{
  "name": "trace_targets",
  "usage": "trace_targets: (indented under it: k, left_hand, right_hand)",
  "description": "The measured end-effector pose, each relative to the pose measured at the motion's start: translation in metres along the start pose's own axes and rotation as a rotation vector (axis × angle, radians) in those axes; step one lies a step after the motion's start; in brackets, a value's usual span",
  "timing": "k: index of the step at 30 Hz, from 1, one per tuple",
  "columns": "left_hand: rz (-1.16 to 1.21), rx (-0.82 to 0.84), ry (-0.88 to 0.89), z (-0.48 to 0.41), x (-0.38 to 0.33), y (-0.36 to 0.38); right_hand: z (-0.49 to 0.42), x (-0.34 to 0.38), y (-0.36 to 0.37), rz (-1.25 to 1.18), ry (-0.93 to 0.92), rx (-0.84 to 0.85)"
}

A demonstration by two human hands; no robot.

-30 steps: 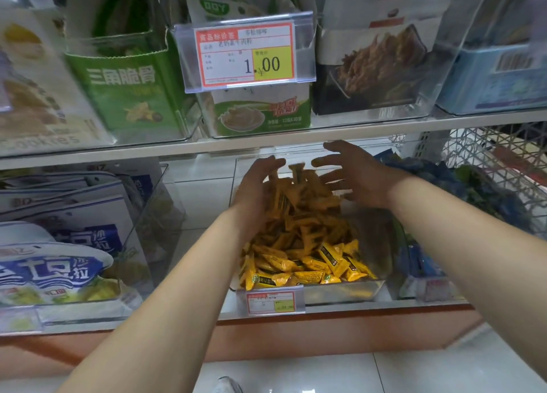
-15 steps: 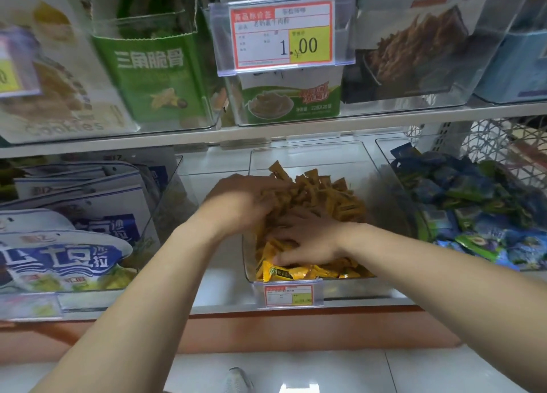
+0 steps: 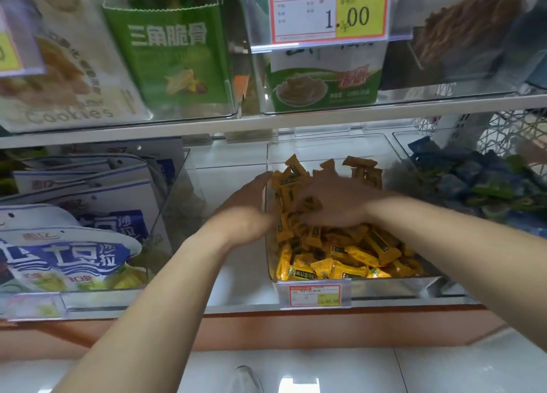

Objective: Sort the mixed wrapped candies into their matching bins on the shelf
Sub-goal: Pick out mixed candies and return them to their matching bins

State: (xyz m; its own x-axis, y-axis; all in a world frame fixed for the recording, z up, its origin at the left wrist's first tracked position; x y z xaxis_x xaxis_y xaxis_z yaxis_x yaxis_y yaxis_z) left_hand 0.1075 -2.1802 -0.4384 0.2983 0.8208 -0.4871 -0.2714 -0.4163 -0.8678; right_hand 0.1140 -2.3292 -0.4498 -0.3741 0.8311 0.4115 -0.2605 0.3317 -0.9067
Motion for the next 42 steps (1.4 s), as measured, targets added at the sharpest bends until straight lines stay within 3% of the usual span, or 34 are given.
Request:
trace_targets:
  k: [1, 3, 5, 9, 13, 23, 31, 35, 42]
  left_hand:
    - [0.021, 0.015, -0.012, 0.002, -0.001, 0.001]
    - [0.032, 0.028, -0.029, 0.003, -0.002, 0.002]
    - [0.025, 0.033, -0.034, 0.006, -0.003, 0.001]
    - [0.001, 0.056, -0.055, 0.009, 0.001, -0.002]
    - [-0.016, 0.069, -0.054, 0.009, 0.002, -0.002]
    - [0.004, 0.031, -0.062, 0.002, 0.003, 0.001]
    - [-0.275, -0.109, 0.047, 0.003, -0.014, -0.009]
    - [-0.229, -0.216, 0.143, 0.015, -0.057, -0.012]
    - [-0.079, -0.033, 0.294, 0.015, -0.127, 0.057]
  right_hand:
    - [-0.002, 0.008, 0.022, -0.065, -0.033, 0.111]
    - [-0.004, 0.0, 0.059, 0.124, -0.02, 0.272]
    - [-0.006, -0.02, 0.064, 0.315, 0.034, 0.265]
    - [-0.007, -0.053, 0.035, 0.472, 0.156, 0.232]
    - [-0.008, -0.057, 0.019, 0.474, 0.219, 0.247]
    - [0.022, -0.048, -0.03, 0.515, 0.221, 0.08]
    - [0.069, -0.026, -0.028, 0.008, 0.174, -0.115]
    - [0.099, -0.01, -0.031, 0.083, 0.159, -0.175]
    - [0.167, -0.017, -0.044, 0.077, 0.33, -0.449]
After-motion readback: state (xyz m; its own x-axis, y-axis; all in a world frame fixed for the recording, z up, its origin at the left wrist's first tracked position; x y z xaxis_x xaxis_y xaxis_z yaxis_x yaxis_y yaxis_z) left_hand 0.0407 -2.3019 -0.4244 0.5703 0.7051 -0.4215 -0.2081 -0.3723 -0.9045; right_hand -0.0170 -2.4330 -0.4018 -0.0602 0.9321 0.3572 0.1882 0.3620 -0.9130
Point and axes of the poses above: each hand's wrist, its own z-axis away from the middle knuckle, its own y-axis out of the palm, x = y × z, the point moved 8 cm from there along -z, towards the middle knuckle, and after that the axes turned 8 degrees about -z, right-handed, at the moved point
